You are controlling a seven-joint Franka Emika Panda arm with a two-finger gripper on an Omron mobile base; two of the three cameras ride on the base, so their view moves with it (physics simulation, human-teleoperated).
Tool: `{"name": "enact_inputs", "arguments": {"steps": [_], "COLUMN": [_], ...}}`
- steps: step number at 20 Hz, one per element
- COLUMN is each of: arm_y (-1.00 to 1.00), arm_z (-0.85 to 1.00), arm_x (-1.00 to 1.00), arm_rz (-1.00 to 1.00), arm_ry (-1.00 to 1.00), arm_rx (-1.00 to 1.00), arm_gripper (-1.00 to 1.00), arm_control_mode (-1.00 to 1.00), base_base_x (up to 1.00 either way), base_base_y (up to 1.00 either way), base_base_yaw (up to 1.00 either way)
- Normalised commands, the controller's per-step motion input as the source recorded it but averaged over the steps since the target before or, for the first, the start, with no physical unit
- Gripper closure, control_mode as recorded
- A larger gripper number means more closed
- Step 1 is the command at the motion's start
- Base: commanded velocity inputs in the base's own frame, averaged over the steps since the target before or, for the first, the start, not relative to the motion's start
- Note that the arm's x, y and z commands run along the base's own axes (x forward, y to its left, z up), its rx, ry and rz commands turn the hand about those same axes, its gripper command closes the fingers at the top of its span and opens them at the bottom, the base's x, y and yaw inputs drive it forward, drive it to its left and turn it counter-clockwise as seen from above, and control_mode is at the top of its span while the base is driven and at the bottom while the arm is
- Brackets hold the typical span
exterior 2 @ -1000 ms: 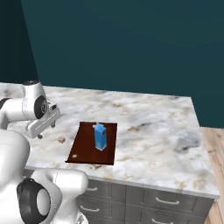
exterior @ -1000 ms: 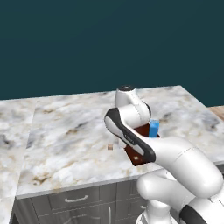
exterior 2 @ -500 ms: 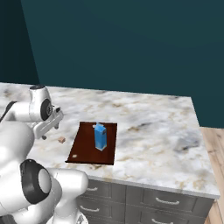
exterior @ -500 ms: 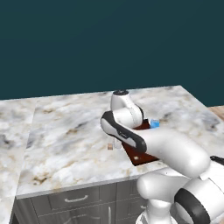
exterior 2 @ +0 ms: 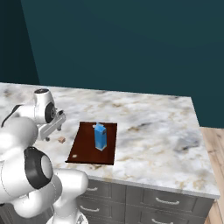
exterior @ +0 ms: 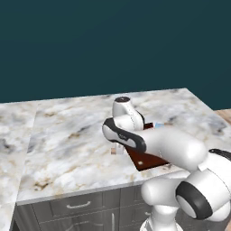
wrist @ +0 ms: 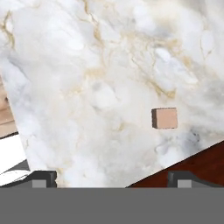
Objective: Take out the milk from the fridge and place it on the tray on the counter. Then take the sugar cube near the tray and place it in the tray.
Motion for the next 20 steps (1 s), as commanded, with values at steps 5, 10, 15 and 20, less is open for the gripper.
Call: {"name": "enact_inputs", "arguments": {"steps": [5,10,15,20], "arm_y": [0.07,0.11,0.03,0.0], "arm_z": [-0.3,-0.25,-0.09,-0.15], "arm_x": [0.26,0.27,0.29,0.3], "arm_rz": [0.0,0.0,0.0,0.0], "arm_ry": [0.0,0.0,0.0,0.0], "arm_rx": [0.0,0.0,0.0,0.0], "arm_gripper": [-1.0,-1.0,-1.0,-1.0], "arm_control_mode": [-1.0,-1.0,-1.0,-1.0], "base_base_x": [0.0,0.0,0.0,0.0], "base_base_y": [0.0,0.0,0.0,0.0], "base_base_yaw": [0.0,0.0,0.0,0.0]}}
